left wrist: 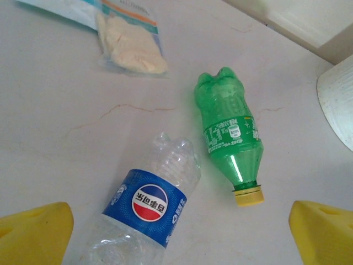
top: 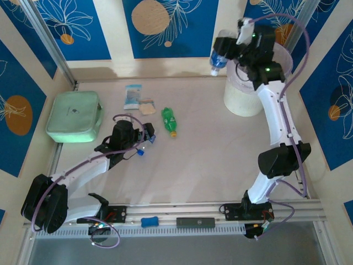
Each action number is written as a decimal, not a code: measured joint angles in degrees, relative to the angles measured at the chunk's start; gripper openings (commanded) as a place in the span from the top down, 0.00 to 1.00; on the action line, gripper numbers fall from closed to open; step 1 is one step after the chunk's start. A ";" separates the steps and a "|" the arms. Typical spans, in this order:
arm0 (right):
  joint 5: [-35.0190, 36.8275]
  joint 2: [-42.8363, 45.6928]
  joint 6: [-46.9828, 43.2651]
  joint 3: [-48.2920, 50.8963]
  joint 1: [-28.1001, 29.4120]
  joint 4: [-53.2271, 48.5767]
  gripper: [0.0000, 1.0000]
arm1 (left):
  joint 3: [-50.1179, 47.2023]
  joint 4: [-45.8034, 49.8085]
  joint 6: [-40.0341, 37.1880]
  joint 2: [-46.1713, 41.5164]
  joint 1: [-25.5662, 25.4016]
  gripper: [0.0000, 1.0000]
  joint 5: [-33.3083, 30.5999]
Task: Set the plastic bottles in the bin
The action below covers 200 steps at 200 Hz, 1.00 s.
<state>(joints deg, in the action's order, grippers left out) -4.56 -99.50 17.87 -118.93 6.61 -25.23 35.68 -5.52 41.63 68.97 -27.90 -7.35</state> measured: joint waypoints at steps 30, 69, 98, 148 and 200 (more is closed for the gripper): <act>5.03 -4.33 -2.51 -10.34 -4.22 -3.21 0.50 | -0.55 -1.20 0.61 0.22 0.15 0.00 0.90; 11.96 -12.24 -5.29 -19.96 -8.28 -9.25 0.50 | -1.29 -2.95 1.66 1.03 0.31 0.00 3.10; 16.09 -16.06 -6.73 -21.20 -10.19 -13.44 0.50 | -1.88 -3.21 2.14 1.03 0.31 0.00 4.15; 18.10 -20.15 -7.08 -21.20 -11.89 -18.84 0.49 | -1.90 -3.54 2.95 1.03 0.37 0.00 4.59; 16.85 -21.16 -4.96 -21.20 -13.29 -21.11 0.24 | -1.90 -3.52 3.08 1.03 0.42 0.00 4.76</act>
<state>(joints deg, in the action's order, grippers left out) 12.29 -120.66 12.91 -140.14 -6.68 -46.35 33.78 -9.04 44.71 70.00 -27.49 -2.59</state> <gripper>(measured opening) 0.703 0.996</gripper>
